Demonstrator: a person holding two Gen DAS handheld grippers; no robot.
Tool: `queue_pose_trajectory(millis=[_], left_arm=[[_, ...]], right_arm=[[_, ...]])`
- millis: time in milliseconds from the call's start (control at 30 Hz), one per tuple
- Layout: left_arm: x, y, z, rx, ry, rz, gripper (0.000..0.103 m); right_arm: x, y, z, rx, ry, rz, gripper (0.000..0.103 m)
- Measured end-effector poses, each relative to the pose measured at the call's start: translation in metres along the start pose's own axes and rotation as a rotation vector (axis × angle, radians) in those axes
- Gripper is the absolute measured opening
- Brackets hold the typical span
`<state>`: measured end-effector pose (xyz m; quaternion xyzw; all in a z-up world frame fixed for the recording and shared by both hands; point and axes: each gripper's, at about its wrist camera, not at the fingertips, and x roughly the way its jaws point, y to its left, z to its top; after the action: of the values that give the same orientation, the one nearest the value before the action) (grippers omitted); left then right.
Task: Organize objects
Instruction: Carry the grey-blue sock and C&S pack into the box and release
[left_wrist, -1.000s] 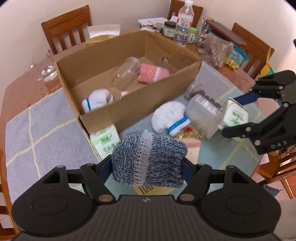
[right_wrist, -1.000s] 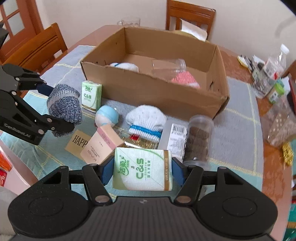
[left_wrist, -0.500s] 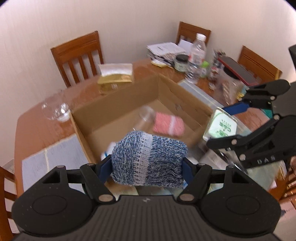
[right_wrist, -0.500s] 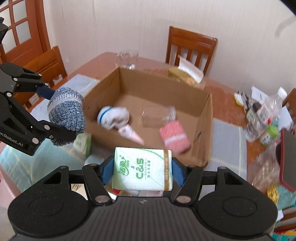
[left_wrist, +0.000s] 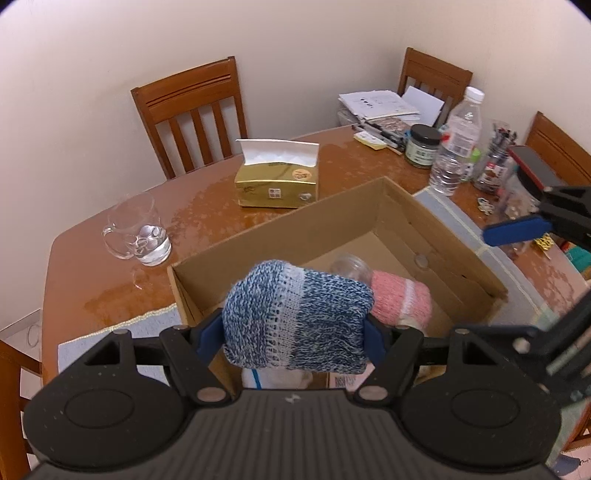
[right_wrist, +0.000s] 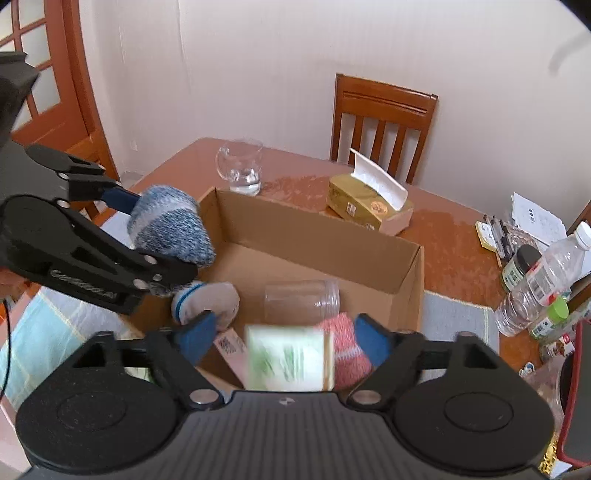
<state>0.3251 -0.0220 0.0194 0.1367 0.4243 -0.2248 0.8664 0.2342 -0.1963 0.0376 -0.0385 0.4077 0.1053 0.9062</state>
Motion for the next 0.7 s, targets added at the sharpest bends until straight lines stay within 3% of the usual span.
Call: queue_pose_trajectory(millis=[200, 333, 700], left_arm=[[0.023, 0.009, 0.013, -0.017, 0.017, 0.019, 0.075], [0.032, 0.014, 0.022, -0.042, -0.007, 0.054, 0.089], [0.019, 0.008, 0.012, -0.023, -0.015, 0.066, 0.093]], right_arm=[[0.005, -0.01, -0.002, 0.017, 0.012, -0.006, 0.096], [0.007, -0.018, -0.006, 0.028, 0.022, -0.018, 0.097], [0.007, -0.022, -0.015, 0.045, 0.039, -0.018, 0.098]])
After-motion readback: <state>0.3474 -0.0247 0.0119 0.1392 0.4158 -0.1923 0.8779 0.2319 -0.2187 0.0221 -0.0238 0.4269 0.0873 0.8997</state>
